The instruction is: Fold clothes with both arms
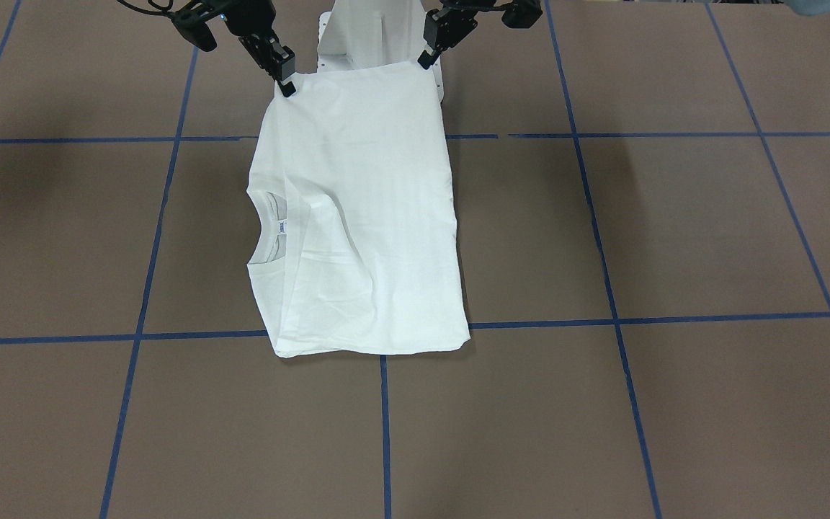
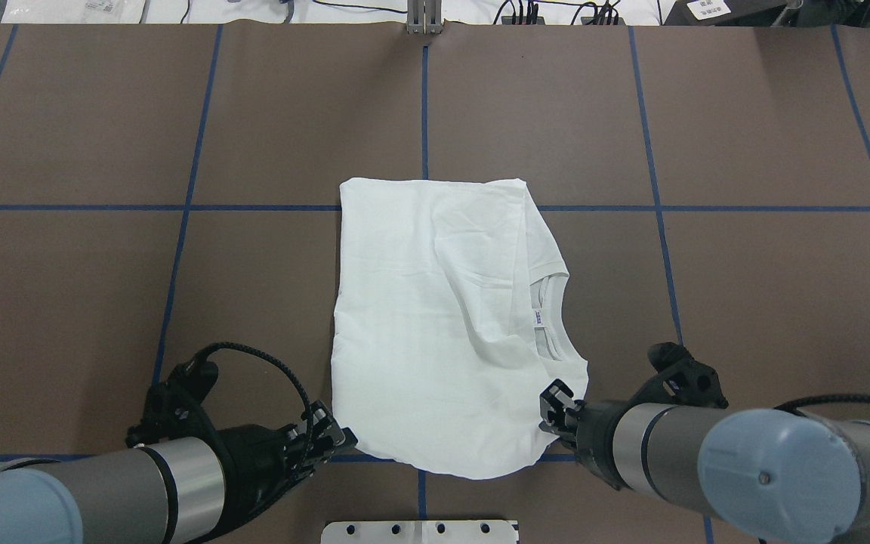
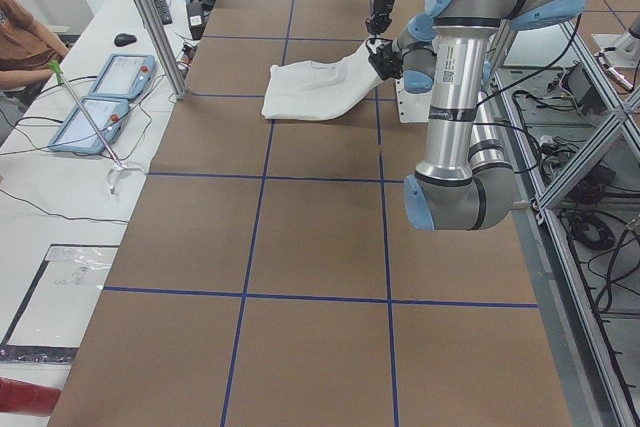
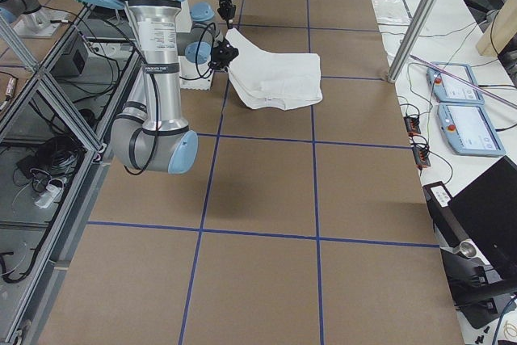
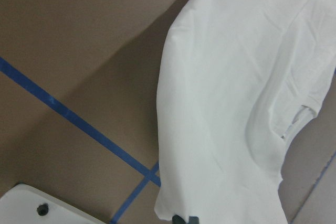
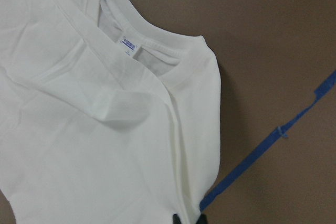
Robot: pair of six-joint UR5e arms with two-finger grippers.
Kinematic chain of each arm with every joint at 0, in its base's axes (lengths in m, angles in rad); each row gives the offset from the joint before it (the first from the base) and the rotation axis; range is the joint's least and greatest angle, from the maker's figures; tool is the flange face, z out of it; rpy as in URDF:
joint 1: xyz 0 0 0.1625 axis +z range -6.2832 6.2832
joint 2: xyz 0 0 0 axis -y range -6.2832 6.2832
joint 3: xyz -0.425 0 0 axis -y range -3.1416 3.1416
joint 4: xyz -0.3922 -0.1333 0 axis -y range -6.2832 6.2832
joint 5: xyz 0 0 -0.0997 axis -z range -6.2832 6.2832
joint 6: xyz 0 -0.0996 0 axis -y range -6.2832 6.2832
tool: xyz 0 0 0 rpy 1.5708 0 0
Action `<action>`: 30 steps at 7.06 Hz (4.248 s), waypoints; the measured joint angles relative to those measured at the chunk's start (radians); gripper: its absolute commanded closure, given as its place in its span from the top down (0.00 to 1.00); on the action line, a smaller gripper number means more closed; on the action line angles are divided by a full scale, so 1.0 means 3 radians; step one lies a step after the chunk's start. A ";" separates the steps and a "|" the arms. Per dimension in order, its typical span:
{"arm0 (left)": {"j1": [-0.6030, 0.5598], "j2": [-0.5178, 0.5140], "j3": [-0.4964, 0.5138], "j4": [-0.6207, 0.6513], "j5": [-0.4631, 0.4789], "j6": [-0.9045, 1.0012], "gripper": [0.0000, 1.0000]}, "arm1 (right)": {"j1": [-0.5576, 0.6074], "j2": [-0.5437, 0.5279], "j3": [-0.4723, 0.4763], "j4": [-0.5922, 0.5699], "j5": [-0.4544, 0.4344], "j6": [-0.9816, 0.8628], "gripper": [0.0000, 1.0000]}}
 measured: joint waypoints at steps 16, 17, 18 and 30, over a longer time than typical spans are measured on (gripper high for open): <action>-0.2142 -0.1317 0.2933 -0.1204 -0.0884 0.1904 0.55 | 0.2271 0.1725 -0.3097 0.0468 0.1503 -0.2319 1.00; -0.2217 -0.1279 0.2950 -0.1211 -0.0978 0.2098 0.55 | 0.2416 0.1601 -0.3147 0.0471 0.1577 -0.2727 1.00; -0.2284 -0.1152 0.2954 -0.1247 -0.1099 0.2473 0.55 | 0.2545 0.1458 -0.3155 0.0473 0.1634 -0.3130 1.00; -0.4771 0.0354 0.1616 0.1244 -0.2927 0.7209 0.73 | 0.4423 -0.0147 -0.2869 0.0065 0.2715 -0.7644 1.00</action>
